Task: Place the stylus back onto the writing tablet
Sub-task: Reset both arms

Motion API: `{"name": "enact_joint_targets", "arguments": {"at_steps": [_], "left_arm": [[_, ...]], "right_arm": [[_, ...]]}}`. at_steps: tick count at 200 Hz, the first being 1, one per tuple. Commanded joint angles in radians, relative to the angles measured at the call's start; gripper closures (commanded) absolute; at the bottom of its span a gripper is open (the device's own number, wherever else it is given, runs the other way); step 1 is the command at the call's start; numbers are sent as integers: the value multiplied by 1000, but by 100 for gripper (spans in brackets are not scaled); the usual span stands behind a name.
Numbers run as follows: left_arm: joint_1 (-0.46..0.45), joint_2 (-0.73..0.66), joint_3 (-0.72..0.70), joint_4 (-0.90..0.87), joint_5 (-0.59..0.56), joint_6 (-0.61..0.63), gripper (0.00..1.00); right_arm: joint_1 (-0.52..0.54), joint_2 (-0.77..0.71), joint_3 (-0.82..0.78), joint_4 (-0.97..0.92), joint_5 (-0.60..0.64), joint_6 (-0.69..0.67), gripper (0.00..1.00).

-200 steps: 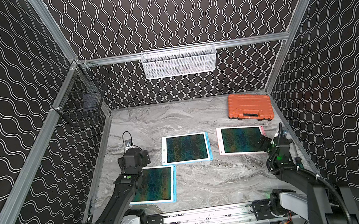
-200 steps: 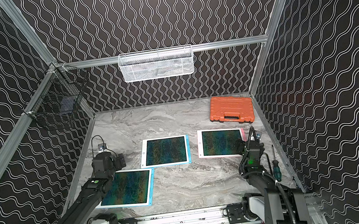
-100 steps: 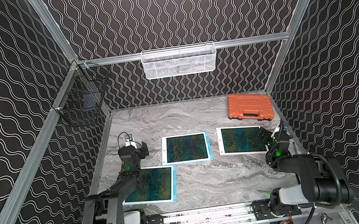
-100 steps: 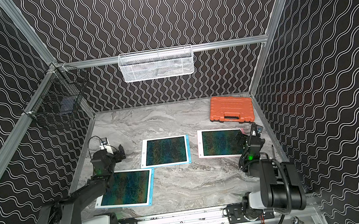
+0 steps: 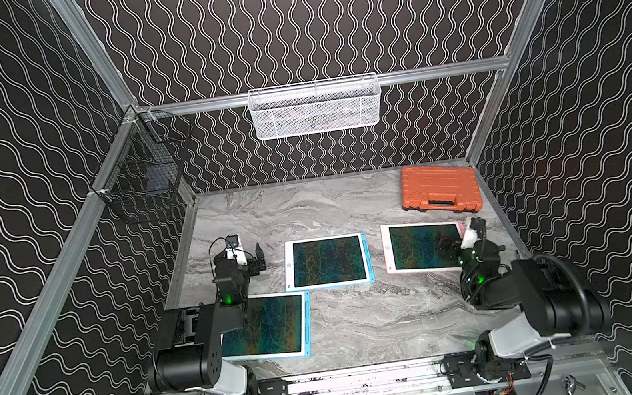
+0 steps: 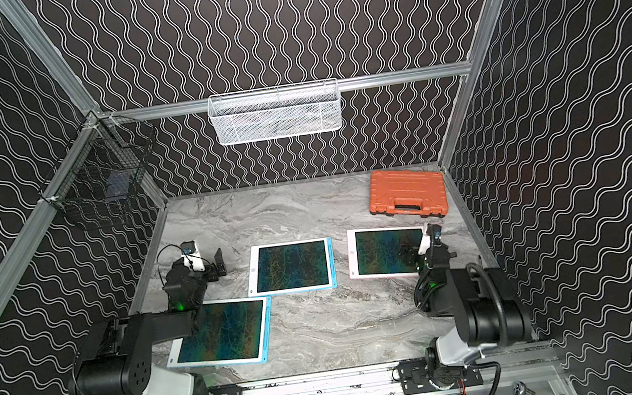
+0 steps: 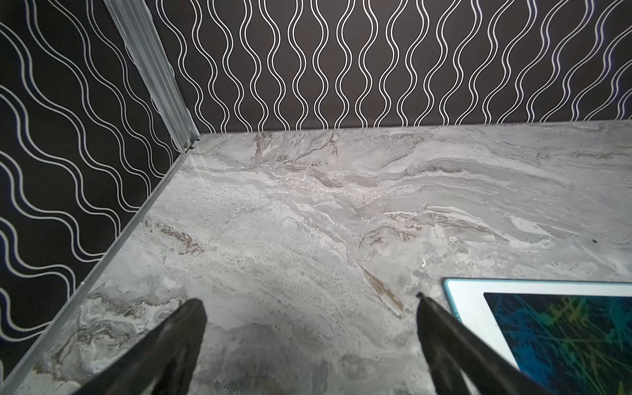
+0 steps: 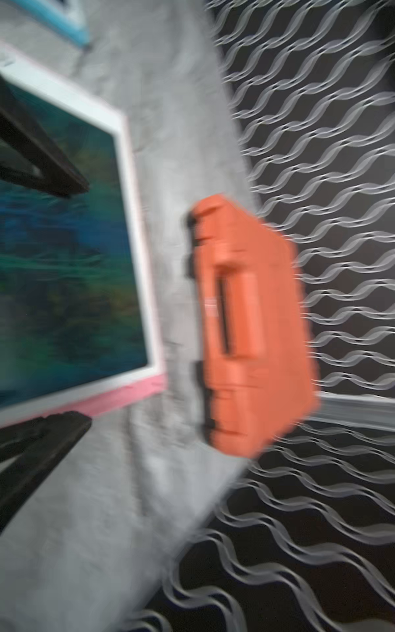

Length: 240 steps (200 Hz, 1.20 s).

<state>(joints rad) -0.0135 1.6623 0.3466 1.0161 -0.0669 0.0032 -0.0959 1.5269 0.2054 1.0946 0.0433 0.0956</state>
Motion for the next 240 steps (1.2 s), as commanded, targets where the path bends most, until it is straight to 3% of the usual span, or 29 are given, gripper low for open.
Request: {"name": "enact_joint_targets", "arguments": {"at_steps": [1,8,23,38,45,61,85,106,132,240], "left_arm": [[-11,10,16,40,-16,21,1],[-20,8,20,27,-33,23,1],[-37,10,21,31,-74,31,1],[-58,8,26,18,-121,41,1],[-64,9,27,18,-133,43,1],[-65,8,24,25,-132,44,1],[-65,5,25,19,-133,42,1],[-65,7,26,18,-134,42,1],[-65,7,25,21,-134,43,1],[-67,7,26,21,-134,45,1]], "right_arm": [[30,11,46,90,131,-36,0],[47,40,40,176,157,-52,0],[55,-19,82,-32,172,-25,0],[55,27,39,156,169,-54,0],[56,19,41,138,169,-52,0],[56,-19,63,12,171,-34,0],[56,22,33,154,167,-54,0],[56,-5,54,60,170,-42,0],[57,16,37,138,169,-54,0],[58,17,53,101,163,-54,0]]}}
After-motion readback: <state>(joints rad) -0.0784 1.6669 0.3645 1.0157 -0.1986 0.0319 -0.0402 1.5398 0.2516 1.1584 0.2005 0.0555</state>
